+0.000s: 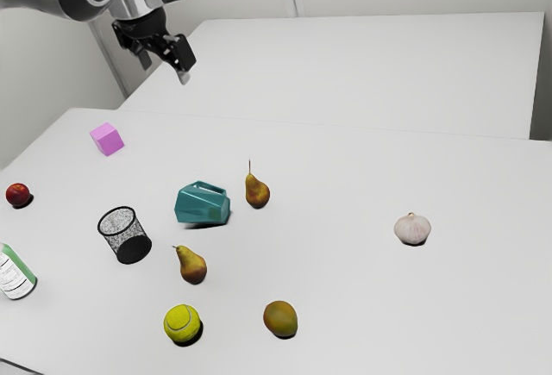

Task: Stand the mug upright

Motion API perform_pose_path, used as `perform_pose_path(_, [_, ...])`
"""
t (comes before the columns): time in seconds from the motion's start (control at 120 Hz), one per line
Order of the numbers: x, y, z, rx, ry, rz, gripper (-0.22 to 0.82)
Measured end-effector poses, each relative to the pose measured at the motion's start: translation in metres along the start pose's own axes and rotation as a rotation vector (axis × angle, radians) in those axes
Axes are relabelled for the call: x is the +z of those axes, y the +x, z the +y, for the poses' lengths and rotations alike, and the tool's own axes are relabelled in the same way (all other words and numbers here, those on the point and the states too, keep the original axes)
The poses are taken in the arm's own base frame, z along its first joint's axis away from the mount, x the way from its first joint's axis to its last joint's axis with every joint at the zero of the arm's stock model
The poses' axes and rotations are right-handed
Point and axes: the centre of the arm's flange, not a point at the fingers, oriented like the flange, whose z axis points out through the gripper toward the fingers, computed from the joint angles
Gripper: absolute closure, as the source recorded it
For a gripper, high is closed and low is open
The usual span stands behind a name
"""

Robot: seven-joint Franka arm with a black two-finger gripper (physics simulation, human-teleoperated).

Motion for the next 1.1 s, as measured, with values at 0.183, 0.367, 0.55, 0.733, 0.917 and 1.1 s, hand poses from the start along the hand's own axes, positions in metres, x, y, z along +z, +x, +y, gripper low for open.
perform_pose_path(0.183, [0.009, -0.001, -0.007, -0.012, 0.003, -0.005, 0.0])
perform_pose_path(0.367, [0.043, -0.004, -0.013, -0.042, -0.05, -0.056, 0.0])
perform_pose_path(0.55, [0.107, -0.027, -0.033, -0.177, -0.258, -0.167, 0.0])
perform_pose_path(0.733, [0.173, -0.052, -0.07, -0.342, -0.422, -0.269, 0.0])
perform_pose_path(0.917, [0.232, -0.062, -0.101, -0.45, -0.53, -0.343, 0.0])
perform_pose_path(1.1, [0.279, -0.061, -0.117, -0.486, -0.601, -0.379, 0.0])
